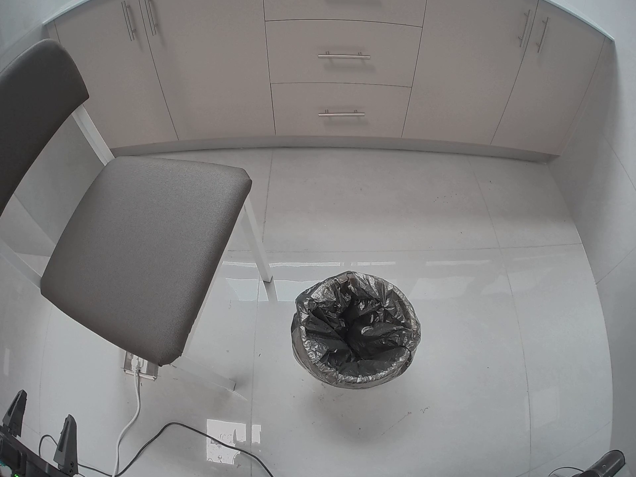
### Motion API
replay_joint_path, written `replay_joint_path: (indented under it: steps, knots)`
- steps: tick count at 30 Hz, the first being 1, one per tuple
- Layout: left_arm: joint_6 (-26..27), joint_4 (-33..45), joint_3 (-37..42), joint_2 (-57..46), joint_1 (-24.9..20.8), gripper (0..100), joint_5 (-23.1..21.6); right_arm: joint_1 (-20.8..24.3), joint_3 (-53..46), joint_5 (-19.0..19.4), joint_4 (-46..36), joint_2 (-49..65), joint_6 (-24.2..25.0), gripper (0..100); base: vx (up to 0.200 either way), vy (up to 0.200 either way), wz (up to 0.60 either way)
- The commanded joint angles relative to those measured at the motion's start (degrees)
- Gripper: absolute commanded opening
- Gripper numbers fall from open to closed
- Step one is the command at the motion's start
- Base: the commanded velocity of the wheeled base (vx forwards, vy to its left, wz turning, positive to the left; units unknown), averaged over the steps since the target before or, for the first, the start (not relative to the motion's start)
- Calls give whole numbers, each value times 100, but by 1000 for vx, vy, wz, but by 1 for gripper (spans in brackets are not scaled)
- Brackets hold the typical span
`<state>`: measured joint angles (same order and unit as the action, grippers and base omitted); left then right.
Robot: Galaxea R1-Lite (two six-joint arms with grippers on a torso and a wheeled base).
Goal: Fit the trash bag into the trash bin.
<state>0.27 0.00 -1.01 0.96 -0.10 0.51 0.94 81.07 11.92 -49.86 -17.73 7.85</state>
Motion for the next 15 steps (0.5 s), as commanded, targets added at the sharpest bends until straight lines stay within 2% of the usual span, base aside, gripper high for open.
replay_joint_path:
  steps: [1,3,5,6,7,8,10,11,13,14,15]
  knots:
    - [0,0,101,-96,1,100,2,-15,-3501,47,2156,1614,-803,0,0,0,0]
    - [0,0,101,-96,1,100,2,-94,-4371,-67,2657,1773,-891,0,0,0,0]
    - [0,0,101,-96,1,100,2,-94,-5593,-595,3914,1773,-1128,0,0,0,0]
    - [0,0,101,-96,1,100,2,-94,-5681,-621,4010,1773,-1137,0,0,0,0]
    - [0,0,101,-96,1,100,2,-94,-6762,-832,5188,1773,-1295,0,0,0,0]
    - [0,0,101,-96,1,100,2,-94,-7456,-841,5997,1773,-1506,0,0,0,0]
    - [0,0,101,-96,1,100,2,-94,-8107,-858,6788,1773,-1805,0,0,0,0]
    - [0,0,101,-96,1,100,2,-94,-8107,-920,6761,1773,-1901,0,0,0,0]
    - [0,0,101,-96,1,100,2,-85,-8054,-937,6550,1773,-1708,0,0,0,0]
    - [0,0,101,-96,1,100,2,-94,-8107,-929,6410,1773,-1409,0,0,0,0]
    - [0,0,101,-96,1,100,2,-94,-8107,-929,6208,1773,-1400,0,0,0,0]
